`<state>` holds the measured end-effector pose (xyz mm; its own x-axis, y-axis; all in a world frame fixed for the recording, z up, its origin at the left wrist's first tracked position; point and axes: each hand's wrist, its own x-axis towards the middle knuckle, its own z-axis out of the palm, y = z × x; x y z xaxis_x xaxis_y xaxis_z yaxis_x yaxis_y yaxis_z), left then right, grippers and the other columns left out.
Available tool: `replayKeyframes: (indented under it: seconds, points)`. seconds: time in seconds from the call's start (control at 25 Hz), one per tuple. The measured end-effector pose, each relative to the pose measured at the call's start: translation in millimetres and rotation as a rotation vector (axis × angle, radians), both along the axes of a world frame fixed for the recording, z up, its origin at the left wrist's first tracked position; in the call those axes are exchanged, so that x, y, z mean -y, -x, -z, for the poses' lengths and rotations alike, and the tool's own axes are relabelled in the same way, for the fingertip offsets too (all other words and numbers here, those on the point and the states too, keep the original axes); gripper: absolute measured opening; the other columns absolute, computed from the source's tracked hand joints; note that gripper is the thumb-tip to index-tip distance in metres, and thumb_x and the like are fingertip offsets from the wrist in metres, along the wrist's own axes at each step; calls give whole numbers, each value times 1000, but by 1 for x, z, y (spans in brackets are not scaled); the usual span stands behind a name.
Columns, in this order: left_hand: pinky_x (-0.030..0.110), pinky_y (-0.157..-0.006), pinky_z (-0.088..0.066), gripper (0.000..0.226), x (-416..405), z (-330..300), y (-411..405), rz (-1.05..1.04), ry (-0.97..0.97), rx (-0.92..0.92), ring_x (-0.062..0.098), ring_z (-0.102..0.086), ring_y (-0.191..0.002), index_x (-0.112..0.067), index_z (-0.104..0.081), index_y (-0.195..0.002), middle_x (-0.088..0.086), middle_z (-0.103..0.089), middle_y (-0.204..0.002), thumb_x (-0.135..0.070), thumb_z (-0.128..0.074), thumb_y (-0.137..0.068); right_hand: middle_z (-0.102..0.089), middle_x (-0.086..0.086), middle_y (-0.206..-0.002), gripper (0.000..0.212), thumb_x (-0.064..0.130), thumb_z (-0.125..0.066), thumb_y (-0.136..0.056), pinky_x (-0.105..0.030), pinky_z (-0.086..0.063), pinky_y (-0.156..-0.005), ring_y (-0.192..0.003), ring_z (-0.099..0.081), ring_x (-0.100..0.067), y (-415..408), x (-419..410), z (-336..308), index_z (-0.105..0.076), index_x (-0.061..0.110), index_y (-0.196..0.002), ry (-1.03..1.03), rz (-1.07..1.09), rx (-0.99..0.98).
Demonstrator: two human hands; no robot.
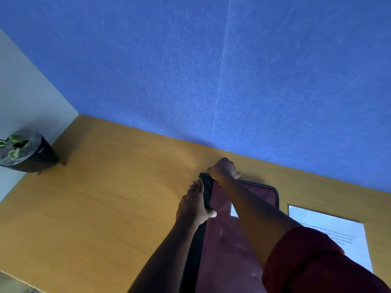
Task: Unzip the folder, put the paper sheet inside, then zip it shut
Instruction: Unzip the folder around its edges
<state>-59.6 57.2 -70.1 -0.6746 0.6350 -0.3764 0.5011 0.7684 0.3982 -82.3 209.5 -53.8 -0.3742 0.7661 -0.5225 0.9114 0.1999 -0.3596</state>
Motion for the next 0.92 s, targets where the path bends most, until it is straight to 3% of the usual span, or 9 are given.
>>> replayKeyframes:
  seconds: [0.2,0.92]
  points:
    - [36,-117,-33,124,1,-3,-1,-17,-28,15,26,-16,-151,-16,8,-157,11,-6,-165,-49,-80,-75,-68,-5,-104,16,20,-68,-77,-40,-31,-83,-101,-59,-26,-15,-12,-3,-59,16,-89,-48,50,14]
    - [35,-115,-35,124,4,-8,-1,15,-20,9,23,-17,-151,-16,9,-157,8,-7,-165,-52,-78,-76,-67,-10,-104,19,21,-65,-75,-41,-34,-91,-103,-57,-30,-146,-106,-5,-57,13,-90,-155,292,84]
